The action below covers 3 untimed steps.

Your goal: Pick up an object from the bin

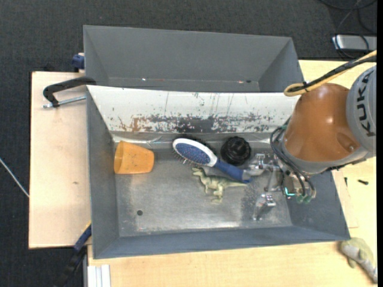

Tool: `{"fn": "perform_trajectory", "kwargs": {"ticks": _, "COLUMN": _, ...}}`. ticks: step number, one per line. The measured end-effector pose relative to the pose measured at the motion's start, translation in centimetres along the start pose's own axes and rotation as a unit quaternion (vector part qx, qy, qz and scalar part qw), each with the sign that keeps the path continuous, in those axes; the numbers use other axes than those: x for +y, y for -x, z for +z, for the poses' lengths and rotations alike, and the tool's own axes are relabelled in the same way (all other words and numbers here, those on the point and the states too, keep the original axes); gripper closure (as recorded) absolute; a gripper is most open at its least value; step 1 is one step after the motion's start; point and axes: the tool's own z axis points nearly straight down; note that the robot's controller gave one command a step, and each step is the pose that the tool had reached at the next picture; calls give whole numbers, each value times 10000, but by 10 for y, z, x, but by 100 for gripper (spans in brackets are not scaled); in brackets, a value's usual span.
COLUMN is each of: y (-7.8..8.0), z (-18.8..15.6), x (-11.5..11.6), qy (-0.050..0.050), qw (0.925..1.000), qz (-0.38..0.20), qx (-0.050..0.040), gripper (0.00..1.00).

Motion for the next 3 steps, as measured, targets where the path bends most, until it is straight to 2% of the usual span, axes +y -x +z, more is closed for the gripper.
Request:
{"fn": "perform_trajectory", "kwargs": {"ticks": 1, "y": 43, "z": 48, "x": 30, "qy": -23, "qw": 9996, "qz": 261, "qx": -86, "gripper": 0}}
{"fn": "perform_trajectory", "kwargs": {"ticks": 2, "y": 46, "z": 45, "x": 32, "qy": -1, "qw": 9996, "qz": 237, "qx": -149, "gripper": 100}}
{"fn": "perform_trajectory", "kwargs": {"ticks": 3, "y": 50, "z": -111, "x": 16, "qy": -14, "qw": 9993, "qz": -347, "qx": -114, "gripper": 100}}
